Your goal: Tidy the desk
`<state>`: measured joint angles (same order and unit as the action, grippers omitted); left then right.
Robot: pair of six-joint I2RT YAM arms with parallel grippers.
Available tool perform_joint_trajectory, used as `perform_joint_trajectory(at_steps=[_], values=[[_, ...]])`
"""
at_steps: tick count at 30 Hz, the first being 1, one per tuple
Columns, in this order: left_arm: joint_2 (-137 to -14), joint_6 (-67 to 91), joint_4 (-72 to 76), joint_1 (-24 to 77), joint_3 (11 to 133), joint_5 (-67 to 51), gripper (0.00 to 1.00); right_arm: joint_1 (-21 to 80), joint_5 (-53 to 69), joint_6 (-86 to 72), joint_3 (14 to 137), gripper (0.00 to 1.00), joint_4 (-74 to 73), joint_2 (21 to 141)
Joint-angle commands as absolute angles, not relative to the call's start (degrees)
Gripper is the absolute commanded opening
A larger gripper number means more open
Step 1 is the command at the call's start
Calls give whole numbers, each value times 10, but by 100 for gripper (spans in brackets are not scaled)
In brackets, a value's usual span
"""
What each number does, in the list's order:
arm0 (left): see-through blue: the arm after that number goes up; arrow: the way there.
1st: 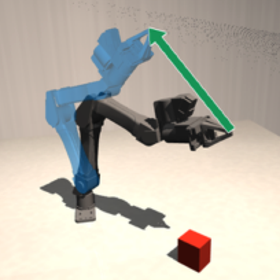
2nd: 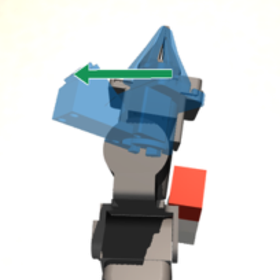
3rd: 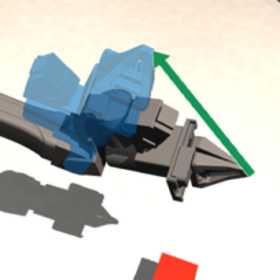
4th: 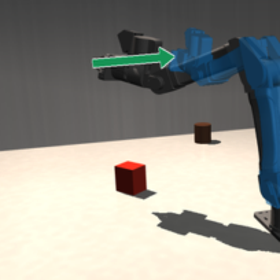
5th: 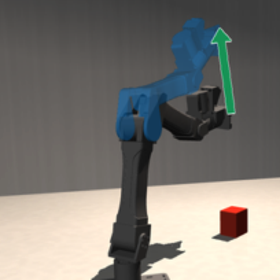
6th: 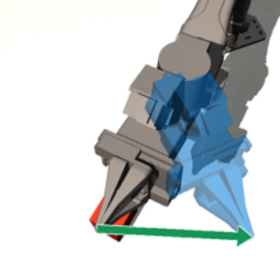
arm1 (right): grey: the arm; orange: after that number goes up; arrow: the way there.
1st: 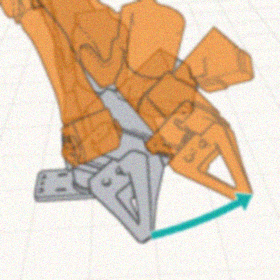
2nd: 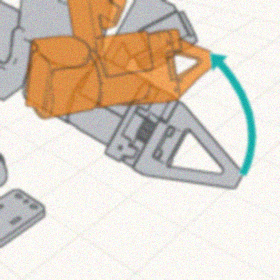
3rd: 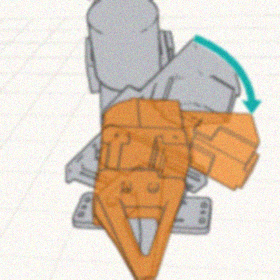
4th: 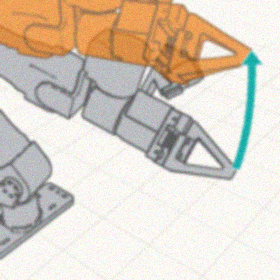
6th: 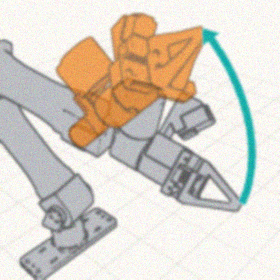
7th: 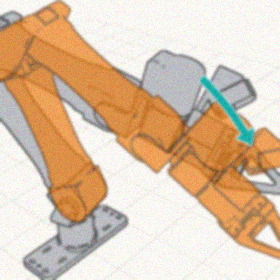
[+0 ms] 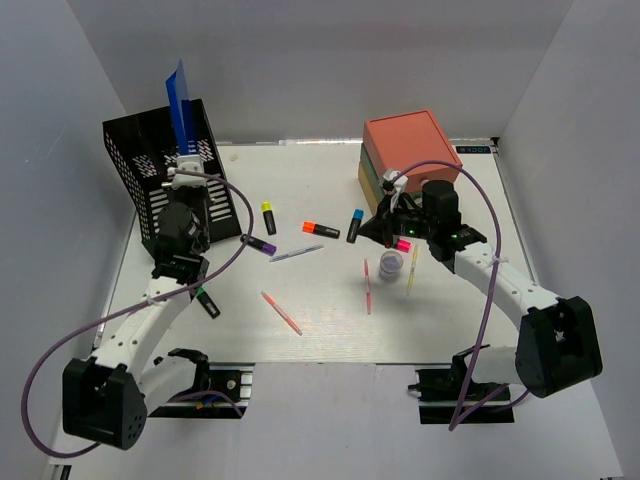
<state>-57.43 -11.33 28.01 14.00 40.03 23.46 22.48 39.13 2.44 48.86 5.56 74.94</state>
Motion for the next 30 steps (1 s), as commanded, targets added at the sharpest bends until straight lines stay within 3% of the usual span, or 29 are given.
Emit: perform_joint_trajectory(at_steps=[1,23,30], values=[[-602,-129,398,141,400,240,0,223,385,40,480,0,73,728],[-788,-133,707,135,317,274,0,219,382,51,475,0,75,737],[-818,-105,718,135,306,287,0,212,388,49,476,0,73,743]])
